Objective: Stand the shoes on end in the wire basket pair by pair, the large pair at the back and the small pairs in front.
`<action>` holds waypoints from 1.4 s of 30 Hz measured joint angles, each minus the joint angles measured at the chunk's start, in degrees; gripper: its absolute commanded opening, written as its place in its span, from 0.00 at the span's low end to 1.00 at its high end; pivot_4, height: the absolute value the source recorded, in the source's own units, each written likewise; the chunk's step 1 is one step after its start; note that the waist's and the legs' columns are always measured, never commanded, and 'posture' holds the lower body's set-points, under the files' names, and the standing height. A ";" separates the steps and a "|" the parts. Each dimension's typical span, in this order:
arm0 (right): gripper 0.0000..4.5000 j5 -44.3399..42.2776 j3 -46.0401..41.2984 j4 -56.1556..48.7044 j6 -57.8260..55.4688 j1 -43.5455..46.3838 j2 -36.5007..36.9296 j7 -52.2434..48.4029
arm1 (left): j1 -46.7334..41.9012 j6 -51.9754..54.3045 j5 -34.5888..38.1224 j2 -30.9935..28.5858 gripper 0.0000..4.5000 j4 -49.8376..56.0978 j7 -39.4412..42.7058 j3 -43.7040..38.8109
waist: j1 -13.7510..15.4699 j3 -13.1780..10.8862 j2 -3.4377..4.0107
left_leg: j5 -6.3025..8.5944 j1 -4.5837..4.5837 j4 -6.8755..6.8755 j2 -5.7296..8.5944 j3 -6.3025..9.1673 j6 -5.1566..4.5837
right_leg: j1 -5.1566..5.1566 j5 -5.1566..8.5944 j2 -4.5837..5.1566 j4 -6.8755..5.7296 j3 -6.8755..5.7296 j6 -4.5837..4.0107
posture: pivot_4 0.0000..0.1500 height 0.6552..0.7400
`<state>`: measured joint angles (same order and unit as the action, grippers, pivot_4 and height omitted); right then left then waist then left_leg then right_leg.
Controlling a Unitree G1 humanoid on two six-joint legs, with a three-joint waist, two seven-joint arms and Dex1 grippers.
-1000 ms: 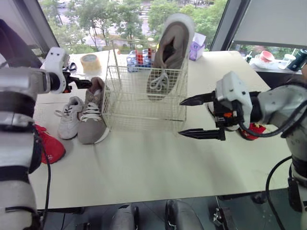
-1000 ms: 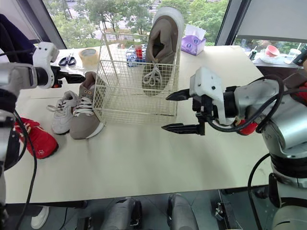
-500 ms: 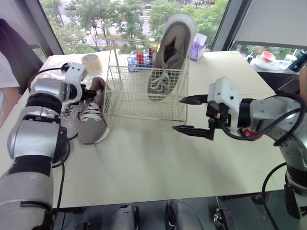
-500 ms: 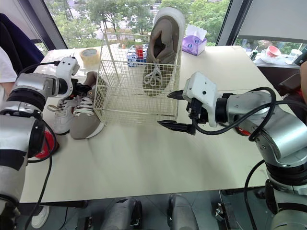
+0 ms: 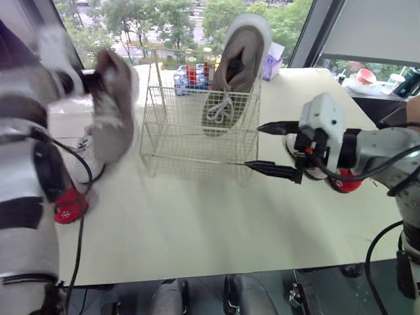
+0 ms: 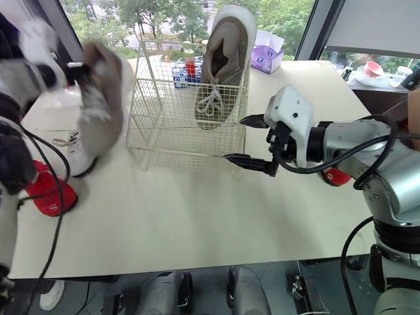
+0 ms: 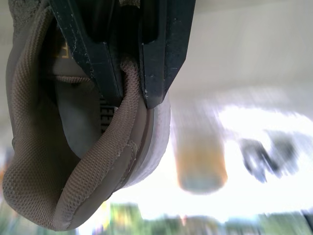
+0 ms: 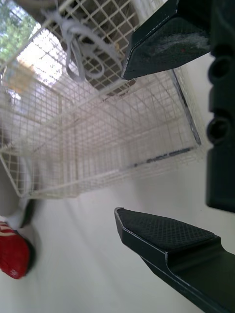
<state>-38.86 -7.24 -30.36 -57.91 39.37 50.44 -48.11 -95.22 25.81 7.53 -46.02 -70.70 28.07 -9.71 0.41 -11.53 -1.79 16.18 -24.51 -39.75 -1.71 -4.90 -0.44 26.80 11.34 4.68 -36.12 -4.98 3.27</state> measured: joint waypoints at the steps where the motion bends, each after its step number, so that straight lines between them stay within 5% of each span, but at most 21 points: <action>1: 1.00 -0.34 -0.20 0.73 -0.02 0.44 0.27 -0.05 | -1.75 -3.34 0.46 -0.53 0.01 2.31 0.23 -1.04 | 0.10 0.00 0.00 | 0.02 0.01 -0.02 0.01 -0.03 -0.02 | -0.04 -0.02 0.03 0.04 0.01 0.03 | 1.00 1.00; 9: 1.00 -1.96 -0.83 8.92 1.51 8.72 -1.02 0.86 | -4.53 -21.34 9.84 9.47 0.01 12.95 -0.81 -11.92 | 0.87 0.01 -0.02 | 0.26 0.16 -0.46 0.11 0.01 -0.46 | -0.47 -0.12 0.14 0.14 0.02 0.24 | 1.00 1.00; 15: 1.00 -2.47 -1.19 9.09 1.16 8.66 -1.10 3.17 | 5.98 -35.60 8.58 23.83 0.01 18.72 -5.46 -10.01 | 0.90 0.03 0.00 | 0.07 0.19 -0.48 0.18 -0.10 -0.16 | -0.40 -0.23 0.04 0.02 0.08 0.27 | 1.00 1.00; 21: 1.00 -4.85 -3.92 6.74 -1.13 6.94 -0.86 6.28 | 9.15 -45.32 5.51 30.86 0.01 16.53 -9.29 -6.89 | 0.07 0.02 0.00 | 0.08 0.11 -0.35 0.18 -0.21 -0.17 | -0.29 -0.25 0.03 0.09 0.10 0.32 | 1.00 1.00; 30: 1.00 -7.12 -5.08 3.99 -3.00 5.51 -0.87 10.15 | 9.71 -47.75 5.47 33.80 0.01 13.11 -9.93 -6.60 | 0.34 0.02 0.00 | 0.24 0.14 -0.39 0.11 -0.13 -0.44 | -0.33 -0.25 0.05 0.11 0.10 0.31 | 1.00 1.00; 42: 1.00 -6.80 -2.79 6.76 -0.35 5.84 -2.17 10.73 | 27.55 -40.83 4.41 35.96 0.01 30.58 -14.83 -3.43 | 0.30 0.03 0.01 | 0.22 0.46 -0.40 0.04 0.01 -0.43 | -0.54 -0.27 0.03 0.01 0.19 0.28 | 1.00 1.00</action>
<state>-45.67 -10.03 -23.60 -58.26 45.21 48.27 -37.38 -67.66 -15.02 11.95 -10.06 -40.12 13.24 -13.14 0.70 -11.50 -1.78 16.40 -24.05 -40.15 -1.67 -4.89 -0.86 26.26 11.07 4.71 -36.10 -4.78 3.55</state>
